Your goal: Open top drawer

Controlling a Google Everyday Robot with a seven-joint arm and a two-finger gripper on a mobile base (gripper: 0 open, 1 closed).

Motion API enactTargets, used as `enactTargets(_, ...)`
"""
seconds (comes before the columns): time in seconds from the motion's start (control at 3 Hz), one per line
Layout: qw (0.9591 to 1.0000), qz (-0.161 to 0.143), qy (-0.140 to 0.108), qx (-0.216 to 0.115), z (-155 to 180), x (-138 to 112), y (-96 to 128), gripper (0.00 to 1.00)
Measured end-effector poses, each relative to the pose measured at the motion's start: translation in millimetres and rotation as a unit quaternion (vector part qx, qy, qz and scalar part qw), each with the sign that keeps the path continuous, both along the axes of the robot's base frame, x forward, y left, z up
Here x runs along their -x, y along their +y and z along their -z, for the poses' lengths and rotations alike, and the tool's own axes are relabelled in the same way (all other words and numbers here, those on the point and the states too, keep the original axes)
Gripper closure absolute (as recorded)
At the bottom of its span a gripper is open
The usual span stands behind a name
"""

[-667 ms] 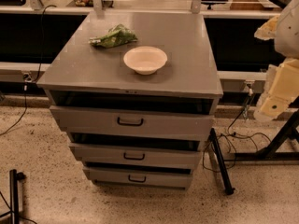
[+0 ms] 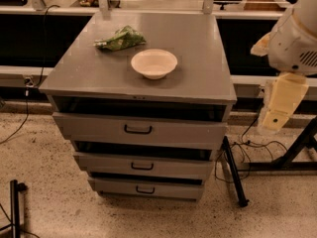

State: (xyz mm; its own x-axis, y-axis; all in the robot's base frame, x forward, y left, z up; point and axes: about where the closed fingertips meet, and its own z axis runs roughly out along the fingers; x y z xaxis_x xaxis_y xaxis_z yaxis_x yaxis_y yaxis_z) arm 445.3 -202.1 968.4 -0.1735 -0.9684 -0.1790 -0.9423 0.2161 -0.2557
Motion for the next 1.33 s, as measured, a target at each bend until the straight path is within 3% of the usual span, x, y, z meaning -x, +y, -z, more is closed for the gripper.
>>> enactTargets(0.33, 0.9966, -0.080, 0.006, 0.017, 53.1, 15.1, 20.7, 0.00)
enactTargets(0.67, 0.9938, -0.111, 0.002, -0.006, 114.1, 33.0, 24.9, 0.00)
enactTargets(1.0, 0.9938, -0.110, -0.015, -0.006, 132.4, 28.5, 24.8, 0.00)
enactTargets(1.33, 0.9888, -0.146, -0.024, -0.014, 142.0, 22.9, 57.9, 0.00)
